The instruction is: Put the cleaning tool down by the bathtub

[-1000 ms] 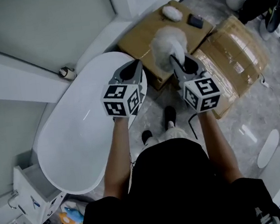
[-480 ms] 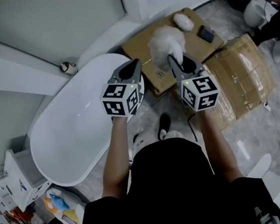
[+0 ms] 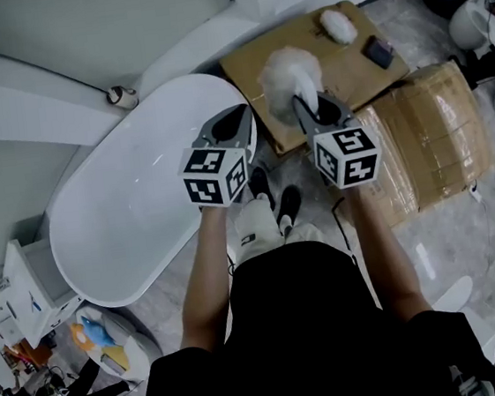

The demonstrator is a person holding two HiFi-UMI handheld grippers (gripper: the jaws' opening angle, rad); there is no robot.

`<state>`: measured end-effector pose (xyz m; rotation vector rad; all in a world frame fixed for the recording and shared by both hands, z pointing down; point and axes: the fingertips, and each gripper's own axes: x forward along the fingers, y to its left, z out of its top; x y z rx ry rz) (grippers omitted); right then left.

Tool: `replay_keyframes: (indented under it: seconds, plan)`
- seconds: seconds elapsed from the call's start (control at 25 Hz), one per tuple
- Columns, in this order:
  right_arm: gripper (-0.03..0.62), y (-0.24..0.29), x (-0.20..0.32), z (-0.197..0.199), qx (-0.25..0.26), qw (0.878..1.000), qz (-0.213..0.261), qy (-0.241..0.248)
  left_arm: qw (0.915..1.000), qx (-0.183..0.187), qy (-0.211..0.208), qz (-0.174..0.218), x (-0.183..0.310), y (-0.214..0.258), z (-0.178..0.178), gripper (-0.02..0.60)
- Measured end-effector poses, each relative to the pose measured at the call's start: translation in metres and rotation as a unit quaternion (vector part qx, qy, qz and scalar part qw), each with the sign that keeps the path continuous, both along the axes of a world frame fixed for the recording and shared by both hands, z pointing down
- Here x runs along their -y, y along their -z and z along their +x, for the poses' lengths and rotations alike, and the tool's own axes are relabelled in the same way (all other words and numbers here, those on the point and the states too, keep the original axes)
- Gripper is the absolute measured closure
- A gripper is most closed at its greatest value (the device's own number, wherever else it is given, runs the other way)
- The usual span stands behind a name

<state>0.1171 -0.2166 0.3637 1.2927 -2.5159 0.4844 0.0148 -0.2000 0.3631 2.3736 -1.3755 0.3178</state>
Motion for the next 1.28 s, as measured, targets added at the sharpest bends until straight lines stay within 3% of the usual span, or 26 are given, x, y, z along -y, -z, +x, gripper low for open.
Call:
replay_keyframes:
  seconds: [0.76,1.28]
  plan:
    - [0.502,-0.094,0.081,-0.040,-0.042,0.996,-0.083,0.003,0.9974,-0.027,0.003,-0.066,0.068,-0.068,-0.024,0.584]
    - [0.503,-0.183,0.140,-0.061,-0.071,0.986,-0.150,-0.017,0.9909,-0.004,-0.049,-0.125,0.120,-0.133,-0.030,0.584]
